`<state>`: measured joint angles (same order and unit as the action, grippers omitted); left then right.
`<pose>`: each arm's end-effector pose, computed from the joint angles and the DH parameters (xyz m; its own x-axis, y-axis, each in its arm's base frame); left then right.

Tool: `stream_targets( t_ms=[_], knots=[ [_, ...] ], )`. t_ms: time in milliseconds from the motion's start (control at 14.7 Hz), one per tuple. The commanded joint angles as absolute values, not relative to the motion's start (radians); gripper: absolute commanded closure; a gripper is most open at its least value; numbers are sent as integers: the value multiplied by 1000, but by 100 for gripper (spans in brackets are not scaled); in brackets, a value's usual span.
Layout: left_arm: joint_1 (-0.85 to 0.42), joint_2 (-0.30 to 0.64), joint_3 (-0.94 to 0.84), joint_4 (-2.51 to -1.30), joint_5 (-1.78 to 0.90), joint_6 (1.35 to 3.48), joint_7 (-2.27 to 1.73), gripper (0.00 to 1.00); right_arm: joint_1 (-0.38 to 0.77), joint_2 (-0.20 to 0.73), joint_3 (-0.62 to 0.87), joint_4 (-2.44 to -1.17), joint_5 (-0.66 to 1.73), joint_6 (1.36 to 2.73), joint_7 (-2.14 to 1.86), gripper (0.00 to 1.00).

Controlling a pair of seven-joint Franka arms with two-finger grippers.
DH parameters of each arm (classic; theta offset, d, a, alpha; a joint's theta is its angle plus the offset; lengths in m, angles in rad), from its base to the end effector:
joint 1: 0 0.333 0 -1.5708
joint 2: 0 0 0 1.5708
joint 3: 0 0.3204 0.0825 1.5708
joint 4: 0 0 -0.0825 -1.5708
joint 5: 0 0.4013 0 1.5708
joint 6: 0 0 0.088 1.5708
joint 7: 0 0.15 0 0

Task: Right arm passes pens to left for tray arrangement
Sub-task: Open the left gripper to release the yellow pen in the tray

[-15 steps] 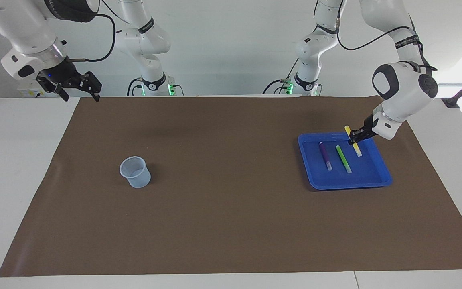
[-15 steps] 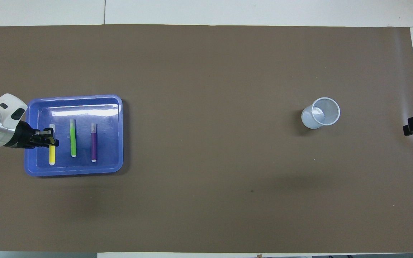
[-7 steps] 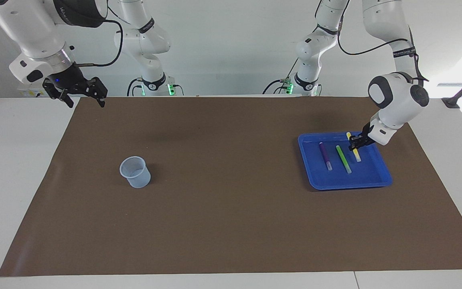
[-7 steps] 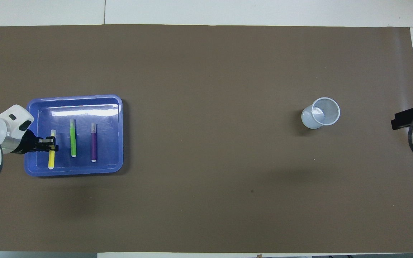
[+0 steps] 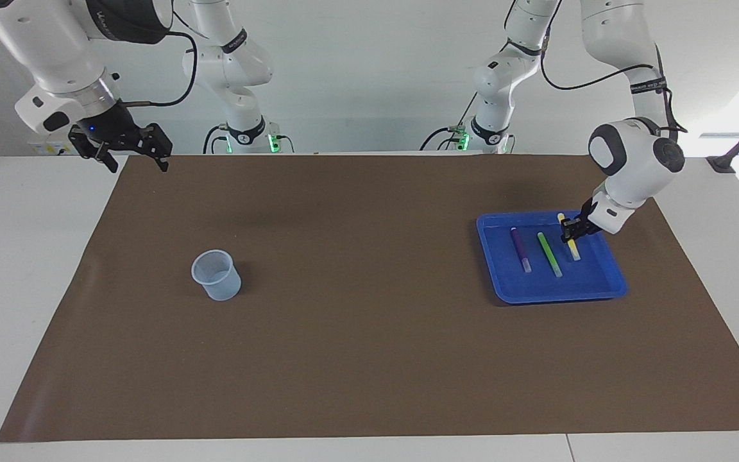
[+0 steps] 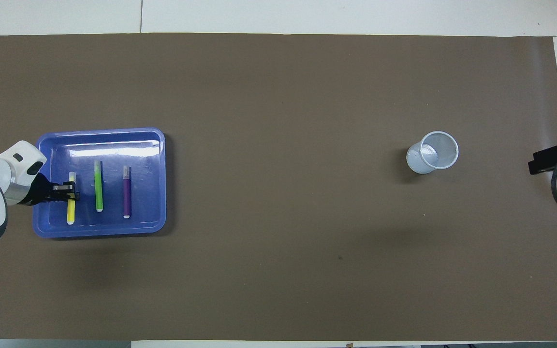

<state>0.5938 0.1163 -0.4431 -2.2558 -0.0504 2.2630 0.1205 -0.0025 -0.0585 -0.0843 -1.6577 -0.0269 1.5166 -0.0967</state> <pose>0.5245 0.0743 0.2583 0.9942 0.0599 -0.0889 0.0684 -0.9930 0.0965 0.5400 -0.0523 0.5719 0.9964 0.0093 -0.0844 0.0105 -0.9998 0.0139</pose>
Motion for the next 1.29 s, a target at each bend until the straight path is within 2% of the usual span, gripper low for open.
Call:
stream_targets(
  t_ms=[0, 136, 204, 271, 339, 611, 950, 1222],
  knots=[
    [603, 129, -448, -2266, -29, 2306, 127, 100, -5, -74, -89, -1677, -37, 1525, -100, 0],
    [604, 129, -448, -2266, -29, 2306, 130, 100, -11, -75, -83, -1675, -37, 1520, -100, 0],
    [604, 129, -448, -2266, -29, 2306, 130, 86, -9, -74, -87, -1674, -32, 1529, -100, 0],
    [604, 129, -448, -2263, -29, 2299, 132, 15, -8, -74, -94, -1674, -32, 1523, -100, 0],
    [604, 130, -448, -2255, -29, 2295, 133, 0, -8, -72, -87, -1674, -32, 1520, -100, 0],
    [598, 132, -448, -2217, -29, 2246, 132, 0, -11, -69, -84, -1666, -29, 1520, -101, 0],
    [546, 126, -449, -2047, -29, 2024, 121, 0, -11, -69, -89, -1666, -29, 1526, -100, 0],
    [459, 112, -451, -1890, -29, 1840, 27, 0, -14, -78, -86, -1674, -29, 1520, -101, 0]
  ],
)
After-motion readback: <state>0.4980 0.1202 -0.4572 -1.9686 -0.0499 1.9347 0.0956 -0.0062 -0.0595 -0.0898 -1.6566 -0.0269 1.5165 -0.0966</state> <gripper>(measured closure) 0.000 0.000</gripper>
